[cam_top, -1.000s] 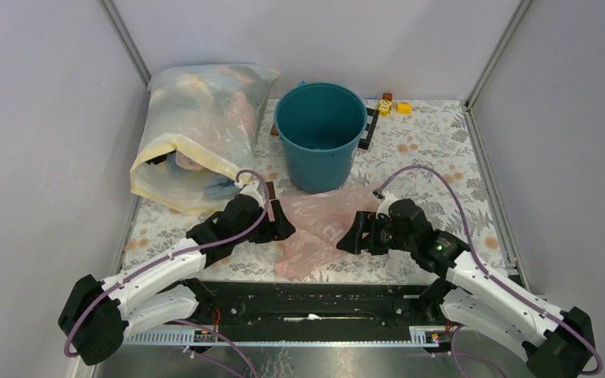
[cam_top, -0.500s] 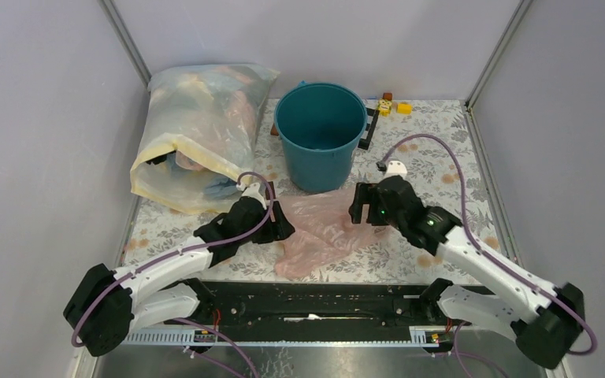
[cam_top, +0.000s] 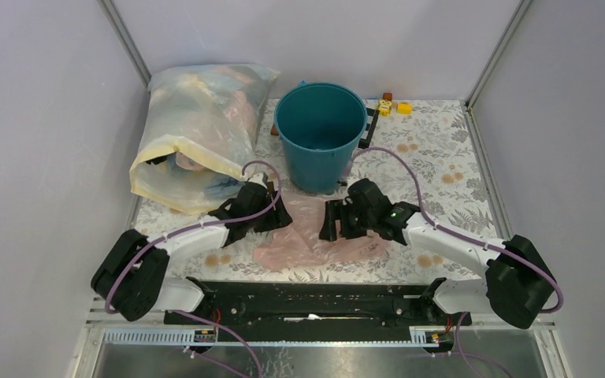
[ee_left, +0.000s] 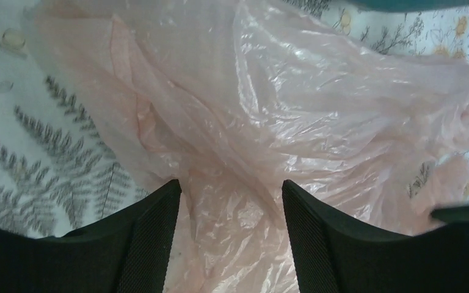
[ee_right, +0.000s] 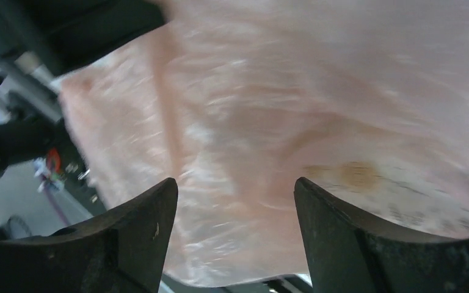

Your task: Put the trash bags into the trash bin

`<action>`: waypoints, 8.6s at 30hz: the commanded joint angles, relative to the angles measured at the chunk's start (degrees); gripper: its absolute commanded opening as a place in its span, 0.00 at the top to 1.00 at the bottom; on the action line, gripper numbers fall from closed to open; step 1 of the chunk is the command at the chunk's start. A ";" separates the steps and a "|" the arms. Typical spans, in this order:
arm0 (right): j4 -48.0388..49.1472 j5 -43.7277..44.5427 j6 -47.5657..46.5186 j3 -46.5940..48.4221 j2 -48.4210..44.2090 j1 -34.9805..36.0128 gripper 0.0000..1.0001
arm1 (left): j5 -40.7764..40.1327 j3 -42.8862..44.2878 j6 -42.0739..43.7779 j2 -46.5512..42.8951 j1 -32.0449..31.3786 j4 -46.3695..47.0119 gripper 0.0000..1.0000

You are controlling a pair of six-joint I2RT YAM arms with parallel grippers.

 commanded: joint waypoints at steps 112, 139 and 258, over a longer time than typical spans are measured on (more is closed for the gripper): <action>-21.82 26.87 -15.49 59.65 -1.36 8.45 0.52 | 15.65 32.44 -5.22 -19.62 -0.05 -16.02 0.14; -21.07 30.08 -12.09 55.88 2.41 8.45 0.70 | -19.52 39.62 8.64 -17.18 -26.25 -27.57 0.24; -40.33 14.13 -15.83 97.60 58.04 -12.20 1.00 | -12.86 78.61 23.91 6.71 -5.50 -47.42 1.00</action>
